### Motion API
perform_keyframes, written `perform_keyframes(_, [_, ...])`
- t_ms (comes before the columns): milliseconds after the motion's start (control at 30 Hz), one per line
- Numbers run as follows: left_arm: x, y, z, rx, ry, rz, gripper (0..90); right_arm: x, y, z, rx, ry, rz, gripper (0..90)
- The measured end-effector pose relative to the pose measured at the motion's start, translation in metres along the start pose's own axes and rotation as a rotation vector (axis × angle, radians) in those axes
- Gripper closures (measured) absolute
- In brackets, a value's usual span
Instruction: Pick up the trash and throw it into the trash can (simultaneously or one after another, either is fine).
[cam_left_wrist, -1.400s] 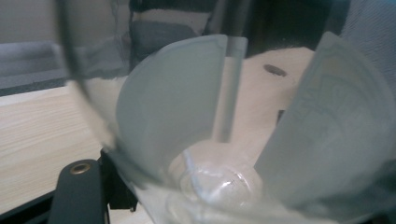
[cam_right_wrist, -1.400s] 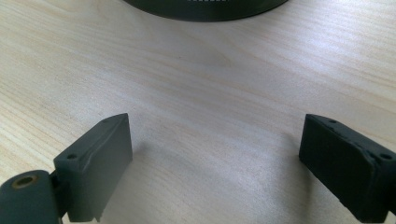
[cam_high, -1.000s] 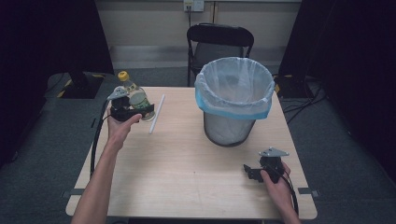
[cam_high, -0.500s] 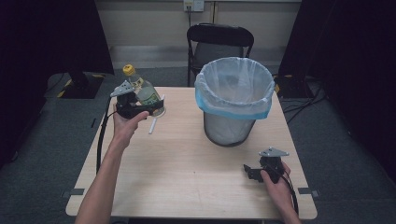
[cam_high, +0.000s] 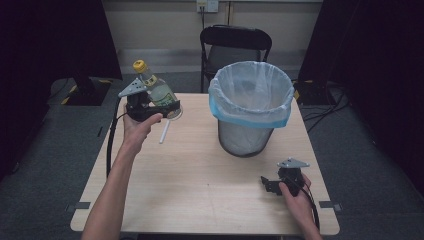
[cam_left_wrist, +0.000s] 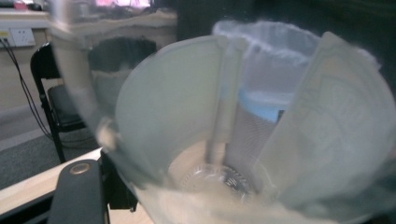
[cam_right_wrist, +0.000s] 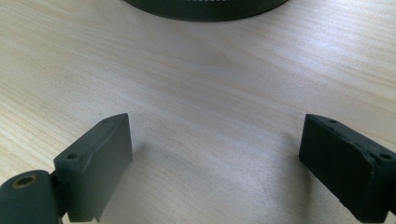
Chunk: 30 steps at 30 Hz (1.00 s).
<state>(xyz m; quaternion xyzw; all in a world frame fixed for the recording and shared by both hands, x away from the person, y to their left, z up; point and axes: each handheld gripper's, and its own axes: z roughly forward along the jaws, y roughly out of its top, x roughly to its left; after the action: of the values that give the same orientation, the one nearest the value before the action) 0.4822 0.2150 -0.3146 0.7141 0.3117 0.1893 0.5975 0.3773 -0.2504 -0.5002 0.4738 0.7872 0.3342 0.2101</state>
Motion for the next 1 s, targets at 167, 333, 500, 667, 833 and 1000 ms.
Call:
perform_keyframes(167, [-0.008,0.014,0.0,-0.025,-0.017,0.012,28.2,0.0,0.0,0.0,0.0,-0.001,0.0,8.5])
perform_keyframes(333, [-0.013,0.026,0.001,-0.033,-0.022,0.029,28.1,0.0,0.0,0.0,0.0,0.0,0.0,8.5])
perform_keyframes(500, [-0.018,0.038,0.004,-0.059,-0.037,0.031,28.1,0.0,0.0,0.0,0.0,0.0,0.0,8.6])
perform_keyframes(667, [-0.023,0.047,0.008,-0.067,-0.06,0.046,28.1,0.0,0.0,0.0,0.0,0.0,0.0,8.6])
perform_keyframes(833, [-0.03,0.056,0.014,-0.073,-0.082,0.056,28.1,0.0,0.0,0.0,0.0,0.0,0.0,8.5])
perform_keyframes(1000, [-0.036,0.066,0.02,-0.083,-0.089,0.063,28.1,0.0,0.0,0.0,0.0,-0.001,0.0,8.5])
